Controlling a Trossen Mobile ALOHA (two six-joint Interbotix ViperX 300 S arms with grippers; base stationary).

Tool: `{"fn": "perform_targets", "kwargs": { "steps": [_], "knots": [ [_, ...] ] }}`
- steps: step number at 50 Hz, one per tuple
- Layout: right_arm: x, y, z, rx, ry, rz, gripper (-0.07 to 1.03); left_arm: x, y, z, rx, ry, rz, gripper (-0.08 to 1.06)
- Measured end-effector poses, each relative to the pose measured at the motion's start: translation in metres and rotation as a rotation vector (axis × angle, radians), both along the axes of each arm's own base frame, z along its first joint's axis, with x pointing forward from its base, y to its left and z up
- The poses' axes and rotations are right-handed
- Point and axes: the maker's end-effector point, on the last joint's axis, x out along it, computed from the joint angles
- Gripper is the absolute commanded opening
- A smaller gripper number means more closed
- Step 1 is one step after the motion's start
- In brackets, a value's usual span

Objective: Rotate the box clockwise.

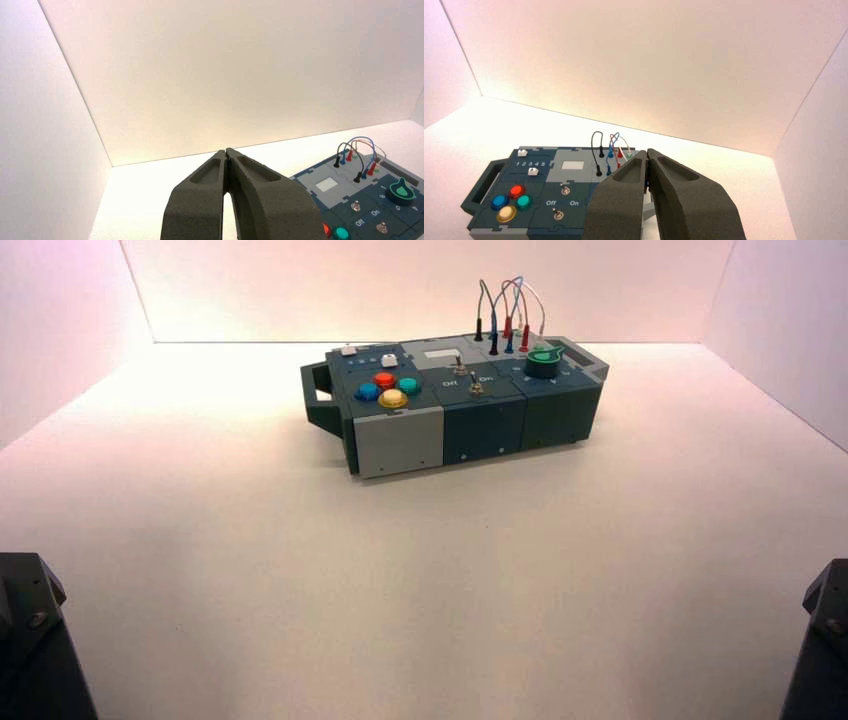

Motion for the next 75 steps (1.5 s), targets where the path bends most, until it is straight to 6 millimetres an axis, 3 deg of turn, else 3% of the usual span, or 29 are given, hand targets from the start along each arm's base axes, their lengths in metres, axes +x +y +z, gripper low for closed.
{"fn": "perform_targets", "kwargs": {
  "steps": [24, 40, 58, 75],
  "knots": [
    [0.0, 0.0, -0.001, -0.001, 0.003, 0.0, -0.02, 0.006, -0.002, 0.0, 0.0, 0.007, -0.003, -0.03],
    [0.014, 0.003, 0.006, -0.005, 0.021, 0.0, -0.02, 0.008, -0.004, -0.011, -0.023, 0.057, -0.006, -0.03],
    [0.036, 0.009, -0.004, -0.014, 0.087, -0.002, -0.02, -0.002, -0.049, -0.051, -0.04, 0.226, -0.166, -0.03],
    [0.086, 0.022, -0.002, -0.028, 0.138, 0.001, -0.02, -0.027, -0.079, -0.085, -0.093, 0.39, -0.281, -0.03]
  ]
}}
